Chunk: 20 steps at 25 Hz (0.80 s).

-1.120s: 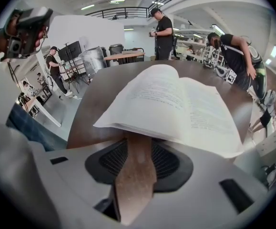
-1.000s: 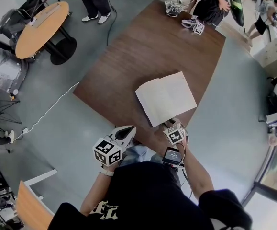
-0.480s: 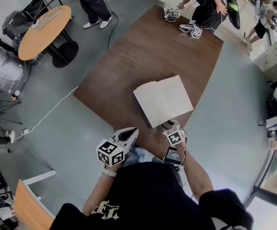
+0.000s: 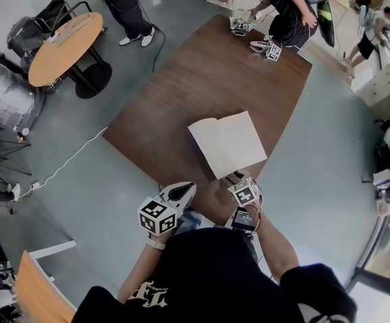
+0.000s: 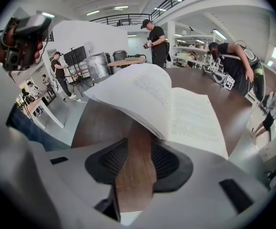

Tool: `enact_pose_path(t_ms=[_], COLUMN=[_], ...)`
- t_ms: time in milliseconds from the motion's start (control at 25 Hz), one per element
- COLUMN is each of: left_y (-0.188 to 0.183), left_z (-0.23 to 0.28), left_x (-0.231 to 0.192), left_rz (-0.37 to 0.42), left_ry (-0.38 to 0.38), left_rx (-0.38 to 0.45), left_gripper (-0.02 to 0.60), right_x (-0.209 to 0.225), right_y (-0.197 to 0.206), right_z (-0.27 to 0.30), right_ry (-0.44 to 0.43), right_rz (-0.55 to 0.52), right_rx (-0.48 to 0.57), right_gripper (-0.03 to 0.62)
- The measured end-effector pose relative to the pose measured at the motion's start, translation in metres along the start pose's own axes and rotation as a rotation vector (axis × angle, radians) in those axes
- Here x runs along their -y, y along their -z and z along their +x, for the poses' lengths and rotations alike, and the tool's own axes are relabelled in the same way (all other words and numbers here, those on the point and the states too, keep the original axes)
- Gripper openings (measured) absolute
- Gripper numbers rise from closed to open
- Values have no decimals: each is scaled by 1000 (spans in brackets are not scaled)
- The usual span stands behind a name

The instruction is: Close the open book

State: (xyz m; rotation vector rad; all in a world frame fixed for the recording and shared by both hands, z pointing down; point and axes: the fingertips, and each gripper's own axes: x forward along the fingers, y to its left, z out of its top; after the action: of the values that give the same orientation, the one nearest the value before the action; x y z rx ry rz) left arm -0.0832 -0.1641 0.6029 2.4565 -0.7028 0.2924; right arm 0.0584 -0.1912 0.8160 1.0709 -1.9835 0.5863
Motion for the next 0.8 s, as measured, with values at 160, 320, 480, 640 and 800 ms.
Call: enact_pose_path(t_ms=[160,320,480,640,800], left_y=[-4,-3,-5,-8,-11], left_z=[7,11,20,32,40], left_x=[5,8,14,21,25], left_rz=[3,-5,-2,1,5], left_ry=[-3,-8,-5,-5,-9], left_rx=[8,15,17,24,27], left_gripper=[3,3,3,3,3], right_x=[8,13,24,33,42], right_y=[3,1,-1,2,8], right_z=[-3,-9,-16,-21,-20], right_ry=[-5,-1,10,3,-3], right_rz=[4,-13,-34,-36,-24], right_rx=[-3,11,15,9,8], right_gripper=[140,140,140,140,140])
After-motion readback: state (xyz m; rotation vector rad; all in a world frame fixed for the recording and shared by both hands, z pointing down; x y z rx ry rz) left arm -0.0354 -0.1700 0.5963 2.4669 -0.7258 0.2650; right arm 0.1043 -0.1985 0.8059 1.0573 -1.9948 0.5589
